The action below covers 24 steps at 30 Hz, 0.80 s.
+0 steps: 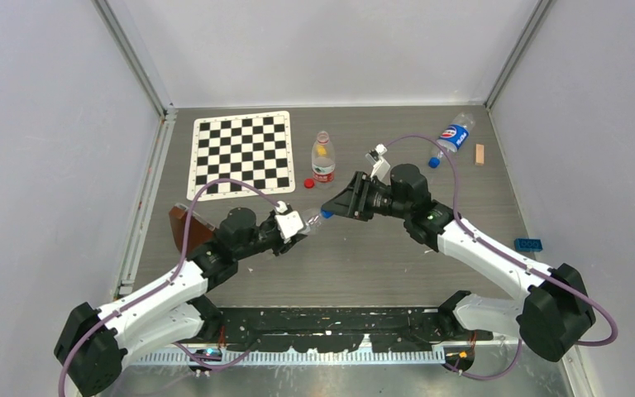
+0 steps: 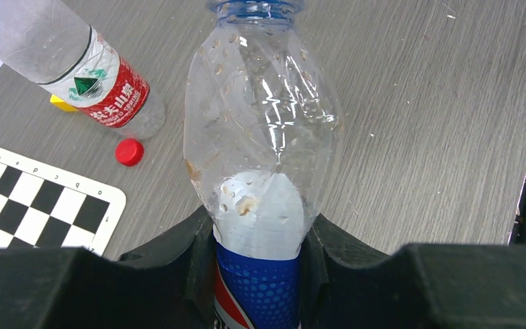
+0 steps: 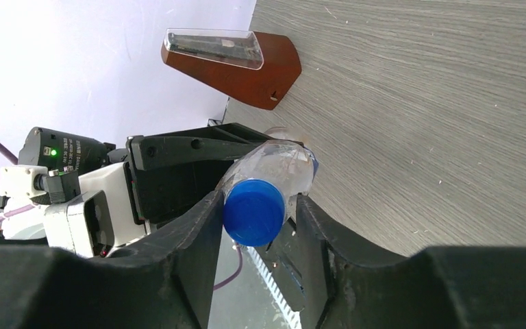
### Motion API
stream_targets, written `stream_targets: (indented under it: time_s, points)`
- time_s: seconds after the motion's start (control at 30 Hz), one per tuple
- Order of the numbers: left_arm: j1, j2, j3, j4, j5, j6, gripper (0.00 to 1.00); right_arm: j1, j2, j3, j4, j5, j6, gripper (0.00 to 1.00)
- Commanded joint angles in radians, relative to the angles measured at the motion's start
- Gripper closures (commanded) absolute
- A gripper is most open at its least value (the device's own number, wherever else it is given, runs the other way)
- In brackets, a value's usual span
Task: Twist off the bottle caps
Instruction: Unscrew the bottle cap from the plastic bottle.
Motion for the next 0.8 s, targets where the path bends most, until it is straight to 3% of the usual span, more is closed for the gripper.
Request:
stream_targets:
  time_s: [0.0,0.03,0.13,0.37,0.57,0.77]
  points:
    - [-0.005,0.000,0.012,0.065,0.018,-0.007,1.00,-0.003,-0.005,0.038,0.036,0.009,-0.018,0.54]
    - [-0.004,0.002,0.012,0.066,0.019,-0.005,1.00,-0.003,-0.007,0.035,0.030,0.013,-0.026,0.54]
    - [-0.004,0.008,0.015,0.066,0.020,-0.005,1.00,-0.006,-0.014,0.032,0.028,0.012,-0.040,0.72]
    - [-0.003,0.026,0.048,0.029,0.113,-0.020,0.98,-0.006,-0.026,-0.004,0.079,-0.082,-0.151,0.84]
    - [-0.002,0.143,0.158,-0.090,0.238,-0.069,0.97,-0.006,-0.100,-0.114,0.188,-0.126,-0.278,0.98]
    - [0.003,0.198,0.217,-0.137,0.375,-0.112,0.96,-0.006,-0.176,-0.225,0.307,-0.159,-0.369,0.99]
